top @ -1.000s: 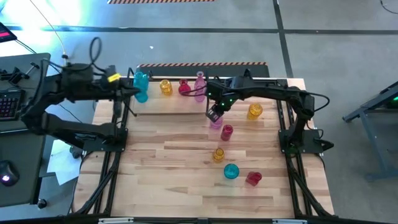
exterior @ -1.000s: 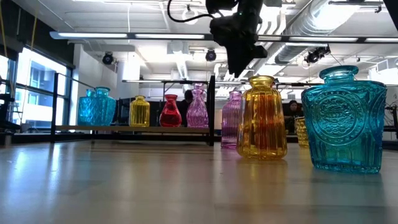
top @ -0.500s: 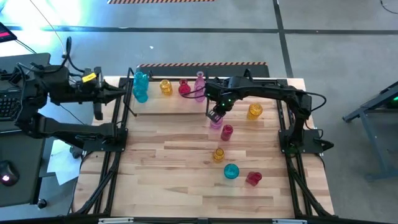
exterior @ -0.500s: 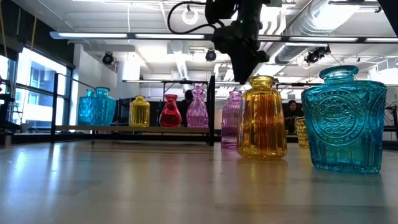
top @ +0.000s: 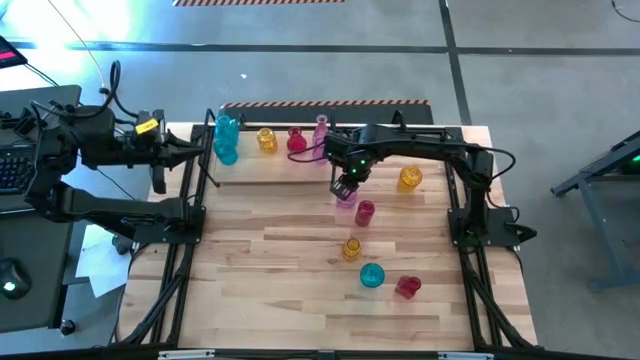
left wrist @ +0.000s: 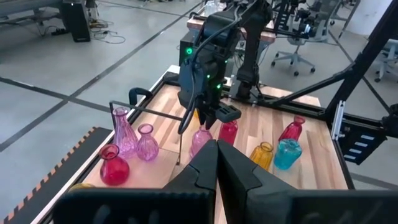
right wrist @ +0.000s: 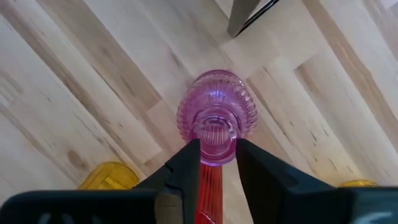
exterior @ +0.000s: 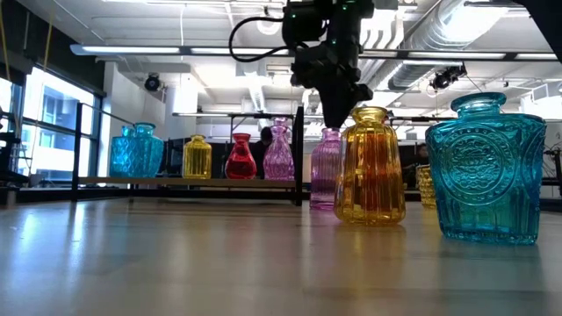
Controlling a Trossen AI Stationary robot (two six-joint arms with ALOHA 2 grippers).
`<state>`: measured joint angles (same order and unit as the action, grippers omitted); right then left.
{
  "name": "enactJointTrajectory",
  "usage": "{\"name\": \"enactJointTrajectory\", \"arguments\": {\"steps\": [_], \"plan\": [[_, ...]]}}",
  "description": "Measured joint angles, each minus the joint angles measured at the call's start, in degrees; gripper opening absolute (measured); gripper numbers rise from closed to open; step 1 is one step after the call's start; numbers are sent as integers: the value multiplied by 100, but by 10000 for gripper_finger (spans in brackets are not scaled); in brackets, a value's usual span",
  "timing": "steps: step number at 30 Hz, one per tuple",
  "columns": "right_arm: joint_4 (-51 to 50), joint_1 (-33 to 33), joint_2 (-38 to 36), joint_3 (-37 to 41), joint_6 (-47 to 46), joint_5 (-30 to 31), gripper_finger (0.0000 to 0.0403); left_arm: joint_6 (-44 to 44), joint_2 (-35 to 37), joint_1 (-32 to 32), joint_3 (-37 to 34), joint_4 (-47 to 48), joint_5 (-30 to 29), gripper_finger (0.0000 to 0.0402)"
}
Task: Sort vases onto shelf
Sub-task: Put the purple vase on the shelf aligned with the other purple vase
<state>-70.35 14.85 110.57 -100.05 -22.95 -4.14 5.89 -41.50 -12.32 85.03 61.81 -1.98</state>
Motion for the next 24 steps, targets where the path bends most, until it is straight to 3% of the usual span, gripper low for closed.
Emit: {"name": "enactJointTrajectory", "arguments": {"steps": [9, 24], "plan": [[-13, 90, 28, -8, 35, 207, 138, 4, -2, 0, 0, 19, 1, 0], [-179, 205, 20, -3, -46, 175, 140, 103, 0, -2, -2, 141, 4, 0]]}}
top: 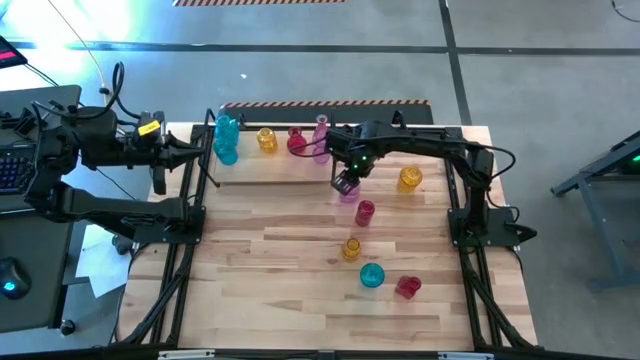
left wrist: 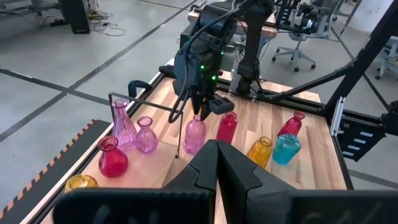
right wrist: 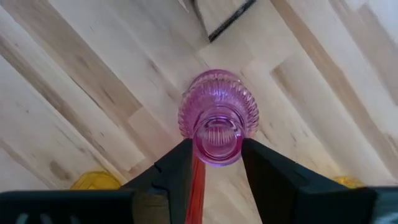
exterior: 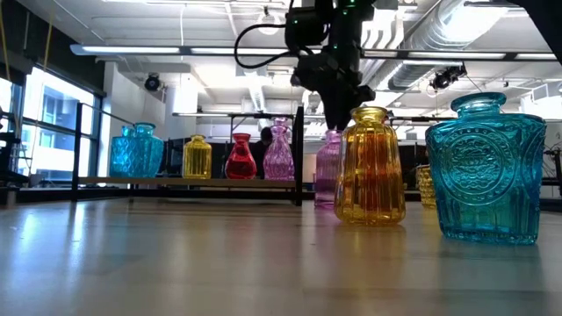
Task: Sort vases onto shelf
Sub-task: Put the purple vase on the shelf aligned with the other purple vase
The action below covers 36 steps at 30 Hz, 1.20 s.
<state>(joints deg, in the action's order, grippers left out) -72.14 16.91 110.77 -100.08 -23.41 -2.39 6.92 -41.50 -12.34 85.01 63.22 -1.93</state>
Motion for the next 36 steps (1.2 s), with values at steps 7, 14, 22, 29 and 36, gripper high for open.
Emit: {"name": "enactJointTrajectory", "arguments": {"steps": [7, 14, 22, 29, 36], "plan": [[-321, -109, 15, -552, -115, 279, 140, 0, 0, 0, 0, -2, 0, 0], [-636, -59, 25, -647, -60, 525, 140, 0, 0, 1, 0, -2, 0, 0], [-576, 35, 26, -82, 32, 353, 140, 46, 0, 0, 0, 0, 0, 0], [-32, 34, -19, 137, -50, 168, 140, 46, 0, 0, 0, 0, 0, 0], [53, 38, -76, 151, -118, 18, 140, 44, 0, 0, 0, -2, 0, 0]]}}
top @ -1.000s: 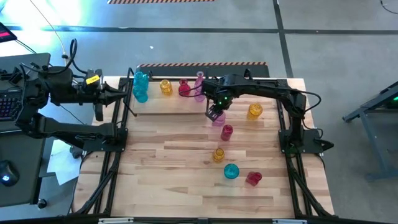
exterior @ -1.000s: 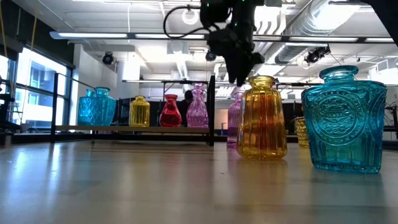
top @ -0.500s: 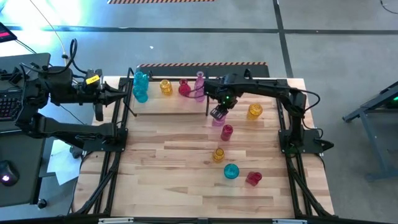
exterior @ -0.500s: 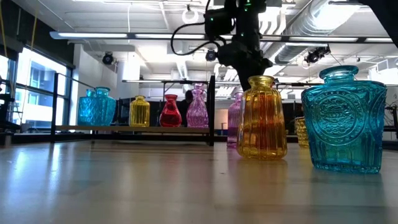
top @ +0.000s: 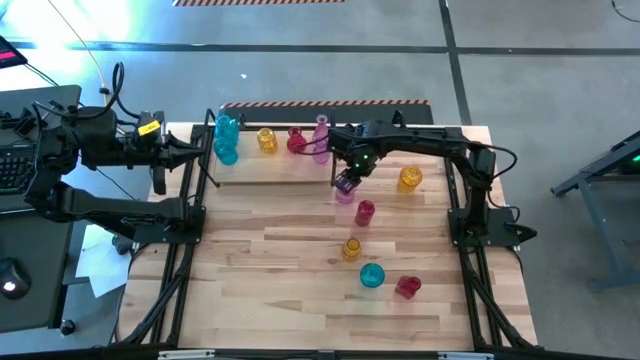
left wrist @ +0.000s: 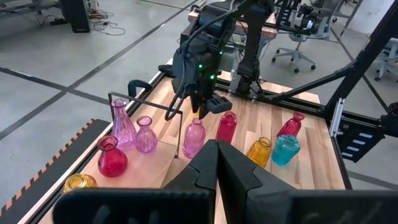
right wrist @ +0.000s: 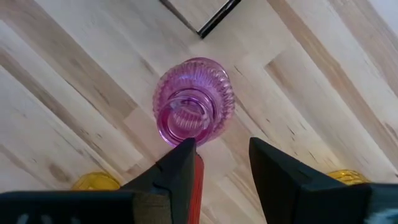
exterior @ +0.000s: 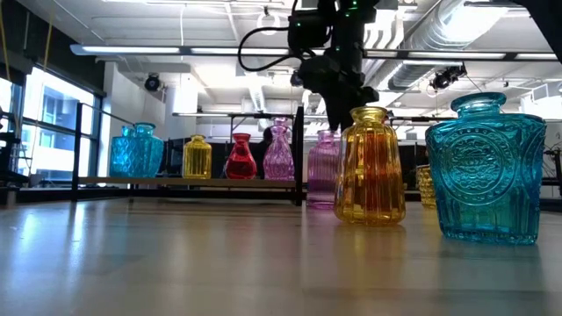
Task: Sort vases onto shelf
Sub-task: Put the purple vase on the shelf aligned with the other purple vase
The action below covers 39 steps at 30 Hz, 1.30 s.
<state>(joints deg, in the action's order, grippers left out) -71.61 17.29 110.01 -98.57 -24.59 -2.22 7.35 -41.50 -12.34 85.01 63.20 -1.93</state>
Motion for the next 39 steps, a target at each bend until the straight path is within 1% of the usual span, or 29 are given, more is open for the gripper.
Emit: {"name": "enactJointTrajectory", "arguments": {"steps": [7, 12, 27, 39], "plan": [[-60, -3, -150, 28, -193, 11, 140, -2, 0, 1, 0, 0, -4, 0], [116, -3, -132, 27, -167, 10, 140, -4, 0, 2, 0, 2, -9, 0], [115, -38, -126, 17, -195, 10, 140, 105, 0, 0, 0, 2, -13, 0], [107, -128, 309, -27, 48, -74, 140, 108, 0, 1, 0, 2, -13, 0]]}}
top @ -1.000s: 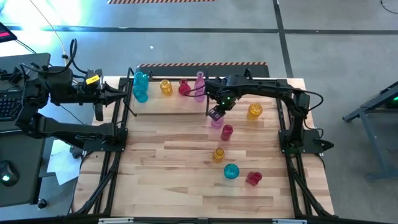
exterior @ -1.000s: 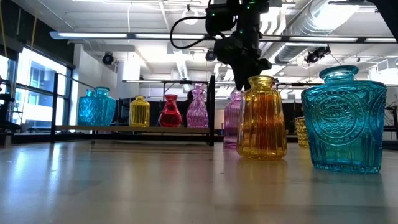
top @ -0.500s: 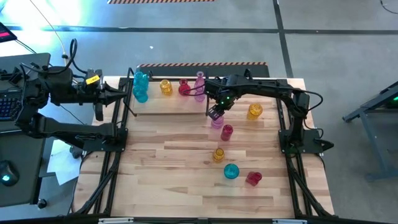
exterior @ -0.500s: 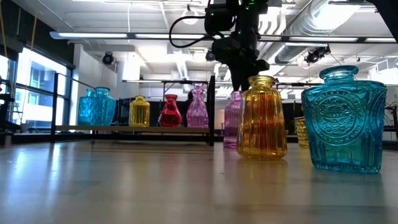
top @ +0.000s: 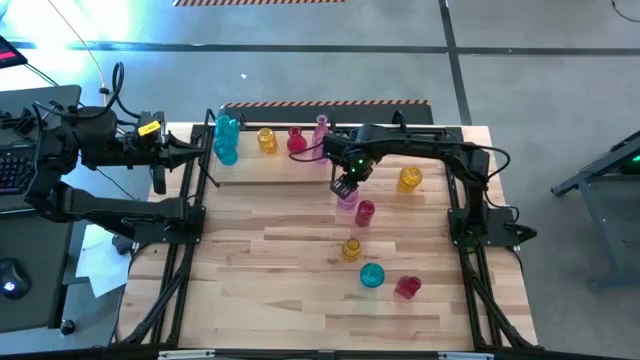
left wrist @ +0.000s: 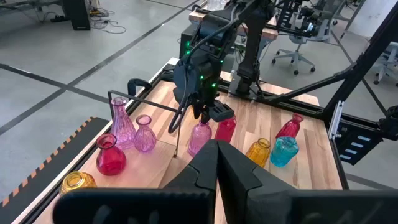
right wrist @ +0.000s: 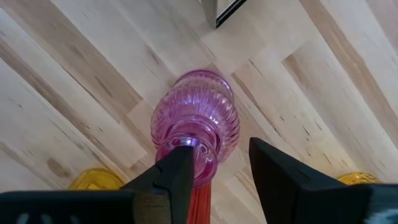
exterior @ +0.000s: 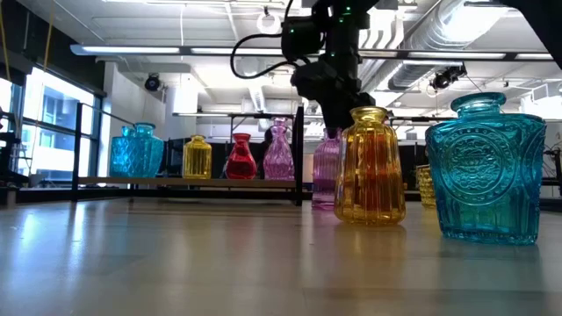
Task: Sort vases onto shelf
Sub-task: Put the purple vase on the shelf aligned with the other purple vase
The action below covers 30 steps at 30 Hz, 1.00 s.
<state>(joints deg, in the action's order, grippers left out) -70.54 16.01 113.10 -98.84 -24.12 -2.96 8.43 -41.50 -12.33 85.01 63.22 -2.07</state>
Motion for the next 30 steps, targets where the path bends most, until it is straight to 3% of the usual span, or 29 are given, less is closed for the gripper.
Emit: {"name": "enactJointTrajectory", "arguments": {"steps": [4, 11, 15, 20, 30], "plan": [[-67, 10, -22, 8, -26, 31, 123, -1, 0, 0, 0, 0, -2, 0], [-268, 1, -16, 12, 62, -120, 12, -58, 0, -1, 0, 0, -7, 0], [-334, -31, -11, 15, -87, -146, 22, -103, 0, 2, 0, 0, -9, 0], [-397, -110, -19, -52, -107, -308, 6, -112, 0, -1, 0, 0, -7, 0], [-657, -368, 24, -1227, -320, -333, 4, -114, 0, 1, 0, 0, -7, 0]]}}
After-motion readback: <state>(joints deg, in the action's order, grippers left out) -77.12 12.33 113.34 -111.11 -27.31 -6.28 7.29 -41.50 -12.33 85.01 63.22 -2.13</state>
